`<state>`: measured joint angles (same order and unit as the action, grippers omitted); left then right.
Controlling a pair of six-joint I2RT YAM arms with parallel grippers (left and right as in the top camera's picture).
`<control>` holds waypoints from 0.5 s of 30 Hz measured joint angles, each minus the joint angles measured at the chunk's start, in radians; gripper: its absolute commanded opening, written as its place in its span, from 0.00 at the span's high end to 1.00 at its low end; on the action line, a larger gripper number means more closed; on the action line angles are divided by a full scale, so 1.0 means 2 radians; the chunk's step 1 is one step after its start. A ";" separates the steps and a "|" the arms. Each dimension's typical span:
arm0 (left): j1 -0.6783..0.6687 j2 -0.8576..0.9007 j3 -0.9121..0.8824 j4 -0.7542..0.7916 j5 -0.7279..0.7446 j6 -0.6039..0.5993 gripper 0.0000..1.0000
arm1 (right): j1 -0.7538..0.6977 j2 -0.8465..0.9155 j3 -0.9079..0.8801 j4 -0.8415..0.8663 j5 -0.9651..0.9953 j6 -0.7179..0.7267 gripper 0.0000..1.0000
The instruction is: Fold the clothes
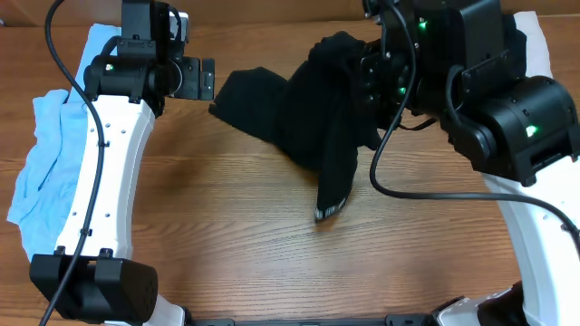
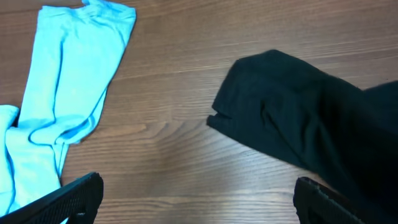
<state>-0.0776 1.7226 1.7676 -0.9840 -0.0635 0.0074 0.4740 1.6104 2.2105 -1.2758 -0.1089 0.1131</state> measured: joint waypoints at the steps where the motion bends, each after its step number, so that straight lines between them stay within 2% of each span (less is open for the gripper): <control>1: 0.000 0.000 0.000 0.000 0.000 0.000 0.00 | -0.002 0.003 0.000 -0.001 0.004 0.002 0.96; 8: 0.000 0.000 -0.001 -0.012 0.001 0.000 0.00 | -0.028 0.050 0.000 0.001 0.022 0.012 0.96; 15: 0.000 0.027 -0.039 0.019 0.019 0.004 0.00 | -0.115 0.123 0.000 0.007 0.018 0.046 0.96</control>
<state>-0.0776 1.7775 1.6897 -0.9459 -0.0254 0.0162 0.2443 1.8561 2.2105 -1.2617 -0.0727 0.2043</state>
